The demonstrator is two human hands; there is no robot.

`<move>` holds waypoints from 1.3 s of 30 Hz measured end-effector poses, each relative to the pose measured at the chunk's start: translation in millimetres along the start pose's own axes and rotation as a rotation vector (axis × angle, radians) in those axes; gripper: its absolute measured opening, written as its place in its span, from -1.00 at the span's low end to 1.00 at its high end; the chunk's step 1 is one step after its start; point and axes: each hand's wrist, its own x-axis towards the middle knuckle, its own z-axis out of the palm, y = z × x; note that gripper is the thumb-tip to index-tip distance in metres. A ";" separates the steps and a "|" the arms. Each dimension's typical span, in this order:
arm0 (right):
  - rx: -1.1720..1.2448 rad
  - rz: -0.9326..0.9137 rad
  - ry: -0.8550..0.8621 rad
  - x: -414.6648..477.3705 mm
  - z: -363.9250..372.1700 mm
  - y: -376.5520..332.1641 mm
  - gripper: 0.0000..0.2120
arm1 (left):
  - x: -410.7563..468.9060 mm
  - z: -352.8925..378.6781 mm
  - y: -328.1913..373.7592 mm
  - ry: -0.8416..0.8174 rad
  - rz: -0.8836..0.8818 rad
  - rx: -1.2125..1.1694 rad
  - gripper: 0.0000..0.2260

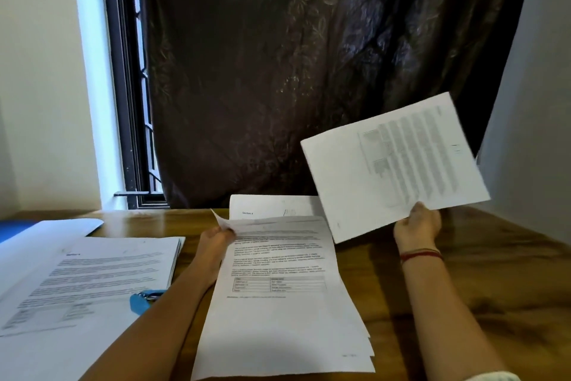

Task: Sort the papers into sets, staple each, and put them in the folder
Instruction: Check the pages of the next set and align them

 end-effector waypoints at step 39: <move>-0.704 -0.261 -0.351 -26.2 23.9 46.3 -0.86 | 1.5 -4.6 5.5 0.017 -0.116 -0.156 -0.82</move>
